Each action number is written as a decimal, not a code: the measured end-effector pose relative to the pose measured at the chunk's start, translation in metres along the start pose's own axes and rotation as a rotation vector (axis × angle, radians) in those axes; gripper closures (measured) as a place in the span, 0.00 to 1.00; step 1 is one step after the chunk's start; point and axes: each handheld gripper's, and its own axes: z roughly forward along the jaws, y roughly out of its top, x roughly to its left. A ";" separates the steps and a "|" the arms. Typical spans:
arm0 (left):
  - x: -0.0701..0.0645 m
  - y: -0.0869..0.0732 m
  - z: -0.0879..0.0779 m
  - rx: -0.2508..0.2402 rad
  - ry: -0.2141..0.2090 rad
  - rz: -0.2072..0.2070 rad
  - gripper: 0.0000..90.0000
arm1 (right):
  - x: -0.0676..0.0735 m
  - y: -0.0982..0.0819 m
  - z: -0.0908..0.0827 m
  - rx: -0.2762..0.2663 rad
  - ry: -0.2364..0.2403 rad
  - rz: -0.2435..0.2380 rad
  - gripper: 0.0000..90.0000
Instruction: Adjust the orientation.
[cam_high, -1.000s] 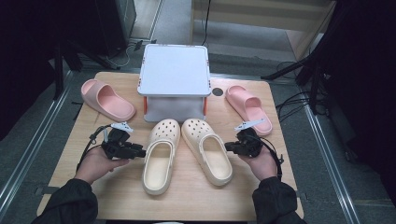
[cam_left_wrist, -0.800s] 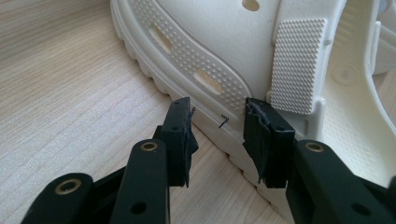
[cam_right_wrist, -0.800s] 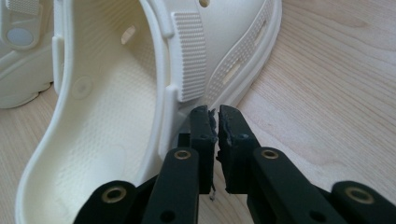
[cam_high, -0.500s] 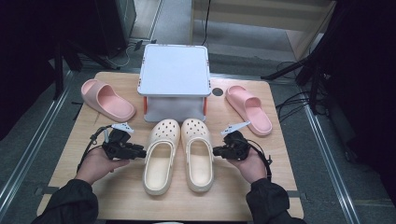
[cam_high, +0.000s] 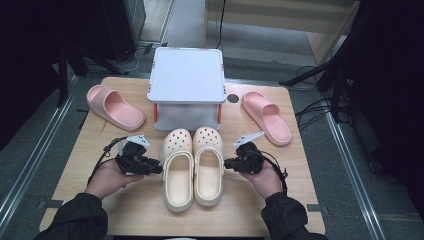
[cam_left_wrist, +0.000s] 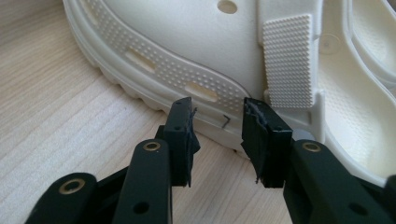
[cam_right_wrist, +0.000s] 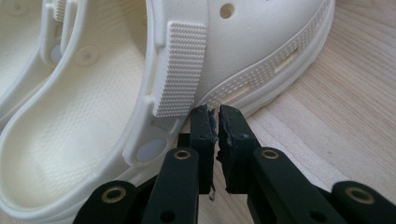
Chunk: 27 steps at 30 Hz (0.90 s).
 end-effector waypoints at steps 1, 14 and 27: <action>0.001 0.000 0.000 0.002 -0.002 -0.003 0.70 | 0.000 0.000 0.000 -0.001 0.001 0.001 0.94; 0.006 0.001 -0.007 -0.028 0.014 -0.016 0.70 | -0.006 -0.005 -0.003 -0.044 0.000 0.012 0.83; 0.015 0.019 -0.036 -0.134 0.026 -0.036 0.76 | 0.009 -0.006 -0.038 -0.208 0.054 -0.003 0.74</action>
